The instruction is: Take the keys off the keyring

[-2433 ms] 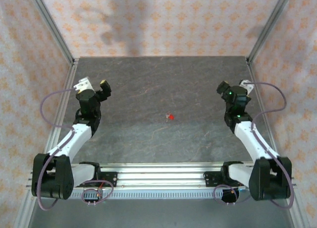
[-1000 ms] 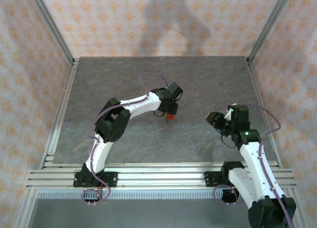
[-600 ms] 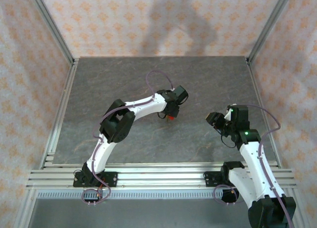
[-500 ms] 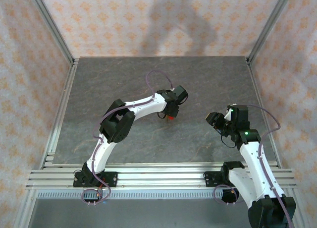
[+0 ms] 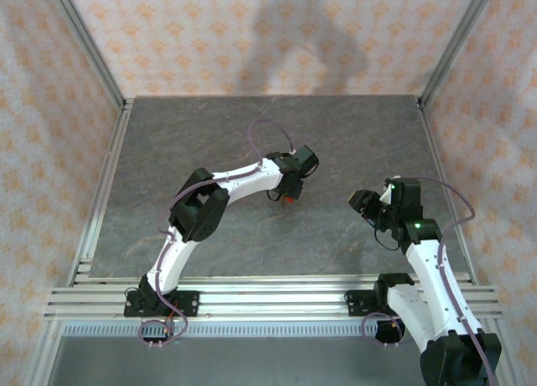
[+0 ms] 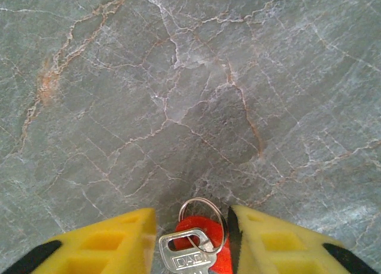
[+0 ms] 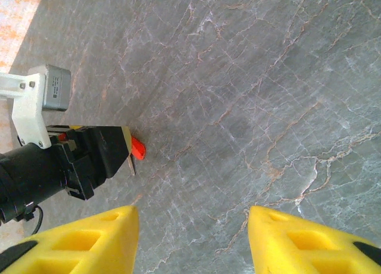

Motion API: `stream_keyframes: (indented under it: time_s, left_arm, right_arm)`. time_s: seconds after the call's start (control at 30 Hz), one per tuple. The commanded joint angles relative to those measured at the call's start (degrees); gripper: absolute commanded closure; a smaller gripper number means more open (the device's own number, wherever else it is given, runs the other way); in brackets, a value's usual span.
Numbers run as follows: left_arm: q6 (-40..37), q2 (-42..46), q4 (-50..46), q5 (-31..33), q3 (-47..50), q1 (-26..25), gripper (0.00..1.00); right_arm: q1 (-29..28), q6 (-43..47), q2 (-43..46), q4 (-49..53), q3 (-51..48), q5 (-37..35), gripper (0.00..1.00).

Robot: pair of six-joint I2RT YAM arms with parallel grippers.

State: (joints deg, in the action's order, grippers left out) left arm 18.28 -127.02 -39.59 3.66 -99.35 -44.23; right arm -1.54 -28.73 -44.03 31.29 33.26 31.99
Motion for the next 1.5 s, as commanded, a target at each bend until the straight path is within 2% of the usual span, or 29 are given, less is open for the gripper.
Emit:
stream_keyframes:
  time_s: [0.0,0.17,0.53,1.23,1.47]
  left_arm:
    - [-0.8,0.1,-0.9,0.7,1.5,0.0,0.58]
    - [-0.9,0.8,-0.2,0.4,2.9,-0.1,0.55]
    - [-1.8,1.6,-0.5,1.8,4.0,-0.1,0.72]
    - [-2.6,6.3,0.3,3.6,7.3,0.1,0.65]
    - [-2.2,7.9,1.6,3.5,9.5,0.7,0.68]
  right_arm:
    - [0.0,0.0,0.2,0.4,0.8,0.3,0.49]
    - [0.0,-0.2,0.3,0.6,0.6,0.3,0.49]
    - [0.0,-0.4,2.2,1.6,0.2,0.0,0.49]
    - [0.0,-0.8,2.5,1.1,-0.1,-0.1,0.49]
    - [0.0,-1.0,2.5,0.9,-0.1,-0.1,0.49]
